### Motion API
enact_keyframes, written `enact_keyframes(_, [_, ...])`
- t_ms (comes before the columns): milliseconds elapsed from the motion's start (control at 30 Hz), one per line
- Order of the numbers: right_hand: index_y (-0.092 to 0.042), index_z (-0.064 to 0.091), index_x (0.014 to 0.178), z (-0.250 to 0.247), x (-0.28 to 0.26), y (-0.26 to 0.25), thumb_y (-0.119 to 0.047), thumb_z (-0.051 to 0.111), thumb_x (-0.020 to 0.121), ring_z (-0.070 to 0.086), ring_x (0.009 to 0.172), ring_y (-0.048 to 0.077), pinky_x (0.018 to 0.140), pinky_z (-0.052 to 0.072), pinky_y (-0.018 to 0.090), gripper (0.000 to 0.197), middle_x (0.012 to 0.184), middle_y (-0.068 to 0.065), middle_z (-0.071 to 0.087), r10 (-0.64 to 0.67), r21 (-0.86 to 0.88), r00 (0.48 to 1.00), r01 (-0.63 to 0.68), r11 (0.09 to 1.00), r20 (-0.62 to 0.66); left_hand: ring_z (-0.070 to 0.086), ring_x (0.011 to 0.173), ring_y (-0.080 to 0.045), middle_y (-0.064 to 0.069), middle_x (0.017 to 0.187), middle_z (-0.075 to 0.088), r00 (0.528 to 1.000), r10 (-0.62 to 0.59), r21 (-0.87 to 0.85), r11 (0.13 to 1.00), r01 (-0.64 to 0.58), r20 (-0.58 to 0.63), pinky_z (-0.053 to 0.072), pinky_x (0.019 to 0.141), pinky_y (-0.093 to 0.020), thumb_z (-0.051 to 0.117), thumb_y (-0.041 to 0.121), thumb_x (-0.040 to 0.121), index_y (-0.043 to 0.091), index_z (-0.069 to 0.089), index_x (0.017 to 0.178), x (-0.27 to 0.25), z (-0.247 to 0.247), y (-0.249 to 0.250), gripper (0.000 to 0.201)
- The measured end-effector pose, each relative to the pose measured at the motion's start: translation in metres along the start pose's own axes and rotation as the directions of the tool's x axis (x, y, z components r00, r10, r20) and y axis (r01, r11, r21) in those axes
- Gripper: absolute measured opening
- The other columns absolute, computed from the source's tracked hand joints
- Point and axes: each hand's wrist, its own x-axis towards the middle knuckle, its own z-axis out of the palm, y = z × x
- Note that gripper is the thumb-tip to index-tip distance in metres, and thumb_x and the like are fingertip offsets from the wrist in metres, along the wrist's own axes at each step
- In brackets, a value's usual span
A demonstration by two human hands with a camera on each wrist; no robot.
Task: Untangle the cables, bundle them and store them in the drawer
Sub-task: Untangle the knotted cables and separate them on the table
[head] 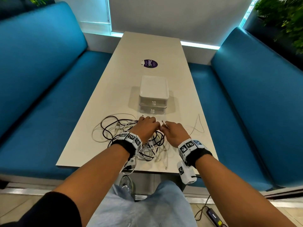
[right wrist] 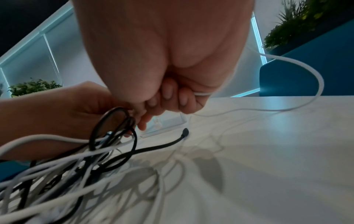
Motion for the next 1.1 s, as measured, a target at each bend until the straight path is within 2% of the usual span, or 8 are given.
enact_keyframes(167, [-0.016,0.062,0.093,-0.001,-0.002,0.018,-0.039,0.049,0.098,0.062,0.085,0.031,0.069,0.048,0.037,0.027,0.087,0.009,0.069,0.018,-0.053,0.999,-0.020,0.998,-0.039,0.051,0.105,-0.026,-0.002,0.107,0.055,0.999,0.028,0.018,0.999,-0.027,-0.021,0.028,0.092,-0.038,0.047,0.020,0.100,0.022,0.061,0.112,-0.001,0.011,0.000,0.019])
enact_keyframes(333, [-0.025,0.062,0.097,-0.020,-0.005,0.049,-0.048,0.049,0.096,0.062,0.086,0.032,0.072,0.051,0.036,0.027,0.095,0.008,0.068,0.200,-0.096,0.975,-0.210,0.973,-0.100,0.049,0.102,-0.022,0.001,0.105,0.053,0.999,0.045,0.024,0.999,-0.044,-0.015,0.025,0.088,-0.036,0.045,0.016,0.099,0.024,0.060,0.106,-0.002,0.012,-0.004,0.019])
enact_keyframes(467, [-0.028,0.062,0.096,-0.028,-0.003,0.058,-0.050,0.049,0.095,0.061,0.082,0.029,0.068,0.050,0.034,0.026,0.095,0.006,0.067,0.274,-0.072,0.955,-0.284,0.956,-0.115,0.051,0.099,-0.019,0.005,0.102,0.051,0.998,0.045,0.018,0.999,-0.044,-0.049,0.025,0.088,-0.036,0.044,0.019,0.098,0.026,0.058,0.099,-0.002,0.011,-0.007,0.016])
enact_keyframes(733, [-0.022,0.064,0.106,-0.022,-0.001,0.053,-0.042,0.048,0.096,0.061,0.091,0.032,0.074,0.048,0.034,0.028,0.107,0.011,0.065,0.386,-0.096,0.922,-0.386,0.918,-0.017,0.049,0.105,-0.019,0.007,0.106,0.055,0.999,-0.013,0.072,0.997,0.016,-0.034,0.022,0.097,-0.038,0.046,0.019,0.097,0.030,0.061,0.104,-0.008,0.013,-0.013,0.019])
enact_keyframes(800, [-0.019,0.057,0.120,-0.018,-0.004,0.042,-0.038,0.044,0.098,0.061,0.101,0.034,0.081,0.049,0.037,0.032,0.116,0.014,0.062,0.343,-0.188,0.939,-0.340,0.921,-0.016,0.051,0.107,-0.019,0.005,0.108,0.058,1.000,-0.019,0.080,0.997,0.018,0.011,0.023,0.100,-0.038,0.046,0.018,0.097,0.029,0.063,0.107,-0.006,0.010,-0.011,0.022])
enact_keyframes(900, [-0.018,0.027,0.149,-0.009,-0.006,0.018,-0.039,0.042,0.099,0.059,0.110,0.036,0.086,0.048,0.040,0.056,0.123,0.018,0.059,0.242,-0.220,0.970,-0.234,0.947,0.008,0.056,0.106,-0.021,0.003,0.107,0.063,1.000,-0.004,0.132,0.991,0.001,0.026,0.024,0.103,-0.039,0.047,0.018,0.097,0.027,0.064,0.106,-0.003,0.005,-0.005,0.022])
enact_keyframes(1000, [-0.018,0.002,0.155,-0.001,-0.005,0.001,-0.038,0.042,0.098,0.062,0.097,0.034,0.074,0.047,0.038,0.073,0.110,0.016,0.063,0.138,-0.237,0.990,-0.138,0.962,-0.014,0.056,0.106,-0.024,0.000,0.106,0.064,0.999,-0.001,0.176,0.984,-0.006,0.040,0.025,0.103,-0.041,0.048,0.017,0.096,0.026,0.063,0.109,-0.003,0.005,-0.003,0.021])
enact_keyframes(1100, [-0.018,-0.008,0.154,0.002,-0.005,-0.005,-0.038,0.044,0.096,0.062,0.078,0.029,0.062,0.047,0.034,0.080,0.089,0.011,0.064,0.054,-0.241,0.996,-0.070,0.968,-0.074,0.054,0.110,-0.024,0.000,0.109,0.062,0.998,-0.004,0.193,0.981,-0.007,0.060,0.027,0.102,-0.043,0.049,0.017,0.095,0.025,0.061,0.111,-0.005,0.004,-0.003,0.022])
